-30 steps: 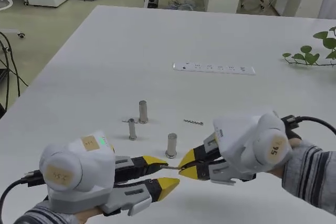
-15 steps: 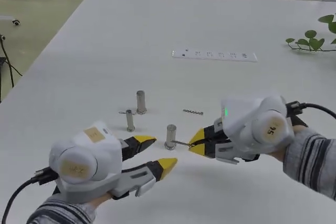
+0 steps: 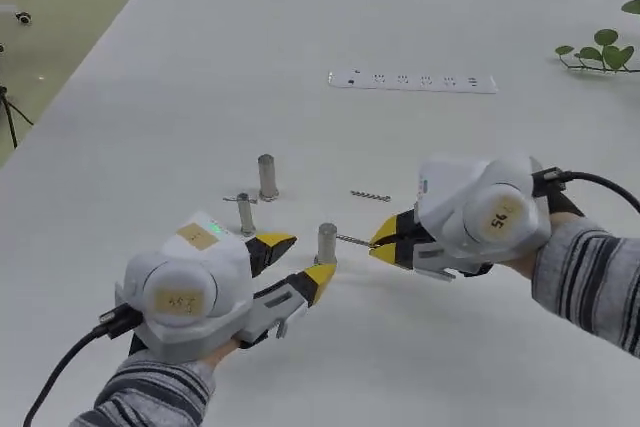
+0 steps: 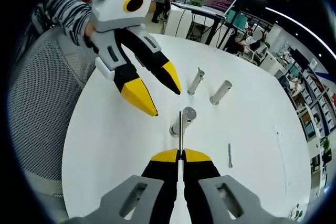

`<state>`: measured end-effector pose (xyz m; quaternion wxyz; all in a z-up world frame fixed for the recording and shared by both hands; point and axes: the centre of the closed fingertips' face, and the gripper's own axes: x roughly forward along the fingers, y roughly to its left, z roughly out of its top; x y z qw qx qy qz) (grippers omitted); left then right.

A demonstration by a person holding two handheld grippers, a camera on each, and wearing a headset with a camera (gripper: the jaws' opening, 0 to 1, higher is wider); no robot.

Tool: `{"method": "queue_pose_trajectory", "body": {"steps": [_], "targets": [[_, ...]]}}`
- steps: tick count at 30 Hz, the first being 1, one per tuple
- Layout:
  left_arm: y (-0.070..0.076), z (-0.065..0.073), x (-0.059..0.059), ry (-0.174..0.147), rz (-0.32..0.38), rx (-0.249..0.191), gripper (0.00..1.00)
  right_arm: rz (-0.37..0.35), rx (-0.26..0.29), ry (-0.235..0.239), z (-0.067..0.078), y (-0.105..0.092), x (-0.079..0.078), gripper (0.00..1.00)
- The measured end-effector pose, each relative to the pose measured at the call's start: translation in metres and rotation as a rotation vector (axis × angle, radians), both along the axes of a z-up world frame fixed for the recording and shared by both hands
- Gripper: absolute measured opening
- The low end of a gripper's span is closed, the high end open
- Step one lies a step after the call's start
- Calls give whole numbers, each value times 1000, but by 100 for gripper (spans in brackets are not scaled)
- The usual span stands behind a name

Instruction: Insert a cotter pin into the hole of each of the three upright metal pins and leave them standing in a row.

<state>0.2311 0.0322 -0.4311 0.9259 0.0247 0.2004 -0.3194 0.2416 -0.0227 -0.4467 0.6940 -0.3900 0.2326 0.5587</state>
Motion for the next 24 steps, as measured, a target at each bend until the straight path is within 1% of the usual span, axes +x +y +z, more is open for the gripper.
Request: {"method": "queue_pose_trajectory", "body": {"steps": [4,6,8,11,13,15,22,24], "targets": [[-1,-6,6,8,12,8,28,-7,-16,-2,-5,-2,5,0],[-2,-11,10,17,21,13,27,-16,-22,-3,-7,-3,8,0],[-3,-13,12,29,26,10,26,-19,-23,0,-9,-4,10,0],[-5,-19,18,39,31,14,25,-15,-29,-2,-10,-4,12,0],[-5,-24,20,53,32,14,25,-10,-41,-5,-12,-5,13,0],[-6,-26,22,57,32,17,24,-4,-47,-10,-13,-5,15,0],[-13,-33,27,72,22,24,22,9,-54,-2,-16,-3,16,0],[-13,-35,29,79,24,18,22,17,-55,-4,-16,-2,15,0]]}}
